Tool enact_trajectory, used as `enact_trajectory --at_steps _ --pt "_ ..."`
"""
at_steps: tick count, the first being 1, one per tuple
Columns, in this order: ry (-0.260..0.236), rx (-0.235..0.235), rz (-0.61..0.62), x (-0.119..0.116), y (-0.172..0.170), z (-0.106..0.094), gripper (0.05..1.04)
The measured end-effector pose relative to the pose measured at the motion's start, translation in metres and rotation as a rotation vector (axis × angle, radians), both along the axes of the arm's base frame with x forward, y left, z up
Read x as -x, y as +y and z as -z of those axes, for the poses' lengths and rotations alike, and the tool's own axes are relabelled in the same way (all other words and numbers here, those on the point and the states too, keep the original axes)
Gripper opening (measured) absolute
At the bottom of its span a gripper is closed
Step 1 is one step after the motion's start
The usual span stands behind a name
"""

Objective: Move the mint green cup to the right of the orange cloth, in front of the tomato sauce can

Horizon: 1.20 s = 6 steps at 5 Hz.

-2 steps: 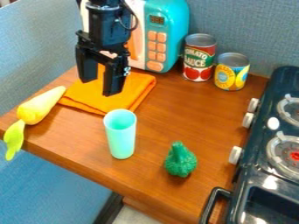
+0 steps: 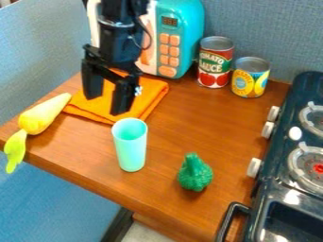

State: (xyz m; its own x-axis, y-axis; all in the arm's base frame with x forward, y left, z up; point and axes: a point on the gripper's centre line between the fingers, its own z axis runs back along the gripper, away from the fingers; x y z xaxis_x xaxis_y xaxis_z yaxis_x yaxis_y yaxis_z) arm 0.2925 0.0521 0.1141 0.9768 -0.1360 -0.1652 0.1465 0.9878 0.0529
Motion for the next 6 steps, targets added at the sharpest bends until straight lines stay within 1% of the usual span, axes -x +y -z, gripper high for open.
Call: enact_trajectory --at_steps 1,2,4,5,6 --pt "0.021 -0.023 0.021 0.002 -0.004 -0.001 1.001" --pt "0.003 -0.028 0.016 0.005 -0.006 -0.004 1.001" --pt "0.0 0.019 0.055 0.01 -0.027 0.015 1.001" --pt "-0.004 0.047 0.049 0.013 -0.034 0.021 1.001" --pt "-0.009 0.043 0.048 0.012 -0.039 0.021 1.001"
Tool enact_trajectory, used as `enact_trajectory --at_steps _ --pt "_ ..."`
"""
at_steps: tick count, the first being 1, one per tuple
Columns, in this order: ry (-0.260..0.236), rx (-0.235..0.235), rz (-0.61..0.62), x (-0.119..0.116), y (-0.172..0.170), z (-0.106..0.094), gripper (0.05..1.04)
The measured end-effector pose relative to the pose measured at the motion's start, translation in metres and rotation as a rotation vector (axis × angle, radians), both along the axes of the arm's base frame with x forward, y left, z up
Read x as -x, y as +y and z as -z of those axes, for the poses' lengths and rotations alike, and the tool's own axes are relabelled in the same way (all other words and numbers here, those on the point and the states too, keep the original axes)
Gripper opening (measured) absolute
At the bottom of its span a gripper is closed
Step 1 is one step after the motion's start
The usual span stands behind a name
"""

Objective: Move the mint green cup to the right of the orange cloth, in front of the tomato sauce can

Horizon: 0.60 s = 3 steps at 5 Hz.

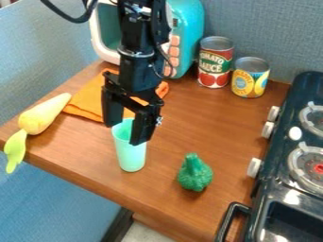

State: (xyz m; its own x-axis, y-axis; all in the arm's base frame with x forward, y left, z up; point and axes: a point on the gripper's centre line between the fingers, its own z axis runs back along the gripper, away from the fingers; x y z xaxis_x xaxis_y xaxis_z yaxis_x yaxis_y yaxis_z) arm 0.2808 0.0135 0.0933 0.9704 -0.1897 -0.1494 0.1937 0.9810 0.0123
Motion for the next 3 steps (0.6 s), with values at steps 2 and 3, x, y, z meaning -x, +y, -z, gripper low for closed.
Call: enact_trajectory --at_steps 2,3 --pt "-0.031 -0.013 0.028 -0.0051 -0.0132 0.0002 1.001" --pt "-0.051 -0.03 0.016 -0.0094 -0.0156 0.0032 1.001"
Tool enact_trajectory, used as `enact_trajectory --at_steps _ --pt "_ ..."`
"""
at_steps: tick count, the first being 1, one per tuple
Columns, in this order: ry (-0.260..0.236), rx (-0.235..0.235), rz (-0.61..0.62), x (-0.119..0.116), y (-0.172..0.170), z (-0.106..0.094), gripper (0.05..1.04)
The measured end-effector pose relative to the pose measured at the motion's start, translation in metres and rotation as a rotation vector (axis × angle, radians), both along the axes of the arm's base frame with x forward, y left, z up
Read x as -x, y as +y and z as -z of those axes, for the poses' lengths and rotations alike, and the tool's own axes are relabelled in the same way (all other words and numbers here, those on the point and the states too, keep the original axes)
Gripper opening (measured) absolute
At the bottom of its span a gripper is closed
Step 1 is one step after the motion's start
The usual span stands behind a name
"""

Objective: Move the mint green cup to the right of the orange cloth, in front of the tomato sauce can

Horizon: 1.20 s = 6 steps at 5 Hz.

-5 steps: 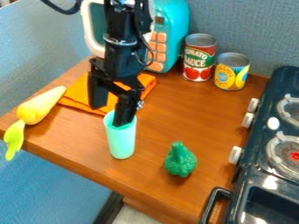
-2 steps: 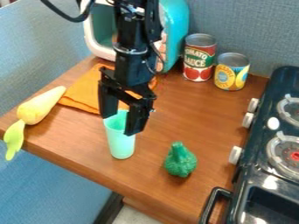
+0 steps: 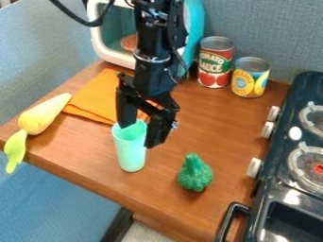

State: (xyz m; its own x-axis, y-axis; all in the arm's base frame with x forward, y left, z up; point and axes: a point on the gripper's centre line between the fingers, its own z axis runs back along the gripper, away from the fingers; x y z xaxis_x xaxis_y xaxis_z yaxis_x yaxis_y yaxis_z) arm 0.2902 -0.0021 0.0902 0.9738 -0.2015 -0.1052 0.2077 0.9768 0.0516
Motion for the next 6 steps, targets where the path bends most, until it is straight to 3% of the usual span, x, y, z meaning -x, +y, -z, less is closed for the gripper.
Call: enact_trajectory --at_steps 1,3,4,6 --pt "0.034 -0.018 -0.01 0.0 0.001 0.011 1.001" --pt "0.057 -0.032 -0.019 -0.005 0.002 0.025 1.001" --pt "0.057 -0.031 -0.021 -0.008 0.003 0.026 0.948" --pt "0.054 0.004 -0.009 -0.012 0.003 0.026 0.392"
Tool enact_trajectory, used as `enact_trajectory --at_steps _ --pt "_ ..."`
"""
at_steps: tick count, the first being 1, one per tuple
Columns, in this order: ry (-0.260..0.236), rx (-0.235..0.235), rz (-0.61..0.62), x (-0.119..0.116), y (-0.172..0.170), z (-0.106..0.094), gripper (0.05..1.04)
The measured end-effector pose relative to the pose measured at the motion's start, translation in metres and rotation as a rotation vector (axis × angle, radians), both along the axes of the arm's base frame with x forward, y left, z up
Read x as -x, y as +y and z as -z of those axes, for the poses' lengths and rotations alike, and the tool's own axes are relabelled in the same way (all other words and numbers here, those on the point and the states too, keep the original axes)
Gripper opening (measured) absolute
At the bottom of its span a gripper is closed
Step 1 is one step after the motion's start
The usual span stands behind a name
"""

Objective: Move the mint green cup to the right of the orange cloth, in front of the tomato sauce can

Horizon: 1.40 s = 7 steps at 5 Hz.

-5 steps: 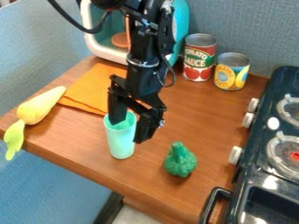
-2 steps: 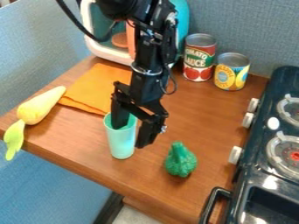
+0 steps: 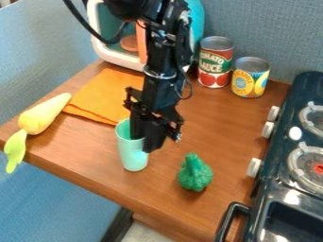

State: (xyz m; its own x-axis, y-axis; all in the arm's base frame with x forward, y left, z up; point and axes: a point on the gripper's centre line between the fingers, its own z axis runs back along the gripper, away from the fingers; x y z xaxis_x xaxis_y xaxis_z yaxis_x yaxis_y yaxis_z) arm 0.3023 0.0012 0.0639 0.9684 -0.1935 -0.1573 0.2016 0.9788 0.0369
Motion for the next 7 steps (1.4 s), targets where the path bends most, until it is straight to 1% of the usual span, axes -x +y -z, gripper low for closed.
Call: enact_trajectory --at_steps 1,2,3,4,5,6,7 --pt "0.012 0.01 -0.012 0.001 0.006 -0.002 0.175" --pt "0.035 -0.004 -0.006 0.004 0.009 -0.003 0.089" --pt "0.034 -0.021 0.021 -0.006 0.013 -0.023 0.086" --pt "0.016 0.019 0.091 -0.033 0.008 -0.046 0.086" --pt "-0.01 0.039 0.133 -0.064 0.004 -0.056 0.086" --pt "0.009 0.045 0.193 -0.099 -0.004 -0.046 0.086" --pt "0.01 0.026 0.233 -0.121 -0.01 -0.04 0.086"
